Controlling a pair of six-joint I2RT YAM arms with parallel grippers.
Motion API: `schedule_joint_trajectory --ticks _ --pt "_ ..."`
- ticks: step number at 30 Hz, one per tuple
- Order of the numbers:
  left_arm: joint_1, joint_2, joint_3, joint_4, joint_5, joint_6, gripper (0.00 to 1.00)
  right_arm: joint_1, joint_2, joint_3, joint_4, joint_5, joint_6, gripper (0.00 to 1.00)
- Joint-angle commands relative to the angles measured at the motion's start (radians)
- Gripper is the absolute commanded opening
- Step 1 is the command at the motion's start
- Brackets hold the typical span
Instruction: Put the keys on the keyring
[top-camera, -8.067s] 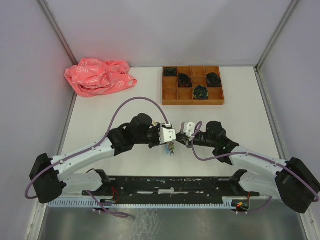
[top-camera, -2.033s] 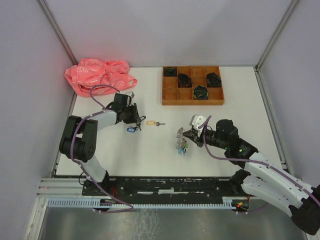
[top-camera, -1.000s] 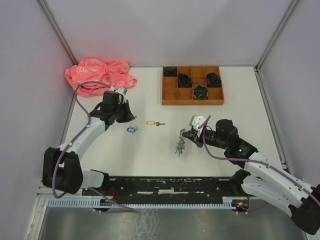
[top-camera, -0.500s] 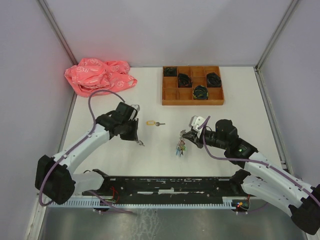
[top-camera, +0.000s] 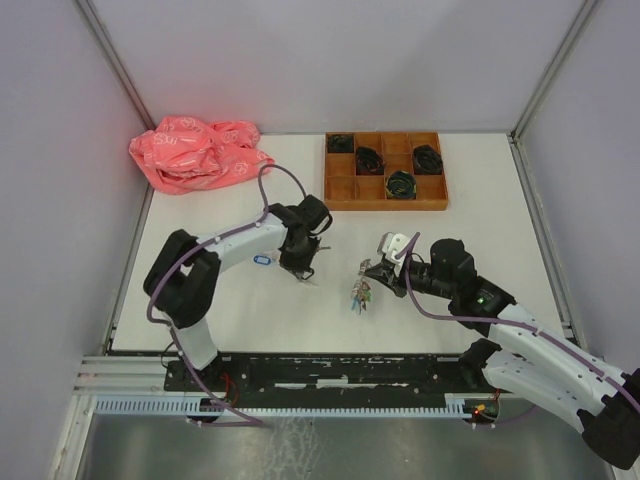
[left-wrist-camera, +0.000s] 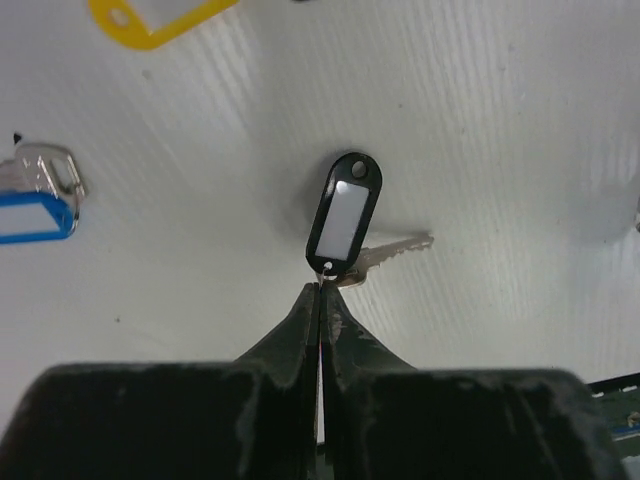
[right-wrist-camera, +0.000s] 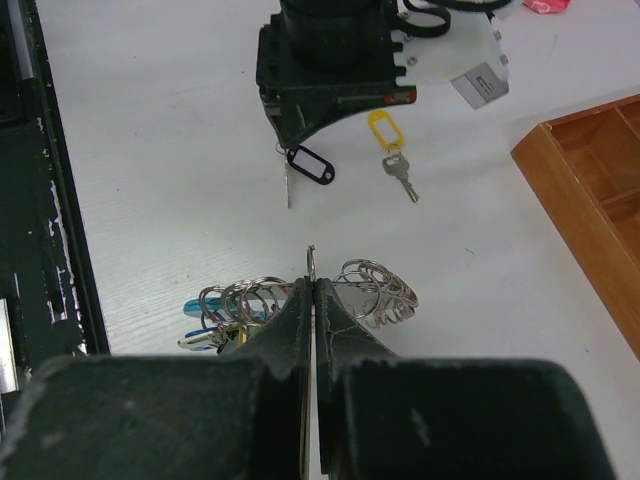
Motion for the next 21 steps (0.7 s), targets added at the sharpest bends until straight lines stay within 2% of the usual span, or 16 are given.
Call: schedule_joint_trajectory --ticks 1,6,10,14,21 --pt "-0.016 0.084 0.091 0.056 -0.022 0.080 0.05 -0.003 -0.010 0.057 0.041 -0.007 -0.010 0.01" --pt "-0.018 0.176 0.165 0.079 -0.035 0.098 0.06 -0.003 -0.005 0.056 0.039 -0.008 -0.010 0.01" --pt "-0.018 0.170 0.158 0.138 -0.037 0.077 0.13 -0.003 0.001 0.060 0.031 -0.011 -0.010 0.01" --pt "-0.018 0.068 0.063 0.232 -0.065 0.019 0.28 -0.003 -0.001 0.060 0.027 -0.018 -0.009 0.01" --pt "-0.018 -0.155 -0.181 0.443 -0.094 -0.087 0.46 -0.003 0.002 0.060 0.031 -0.029 -0.008 0.01"
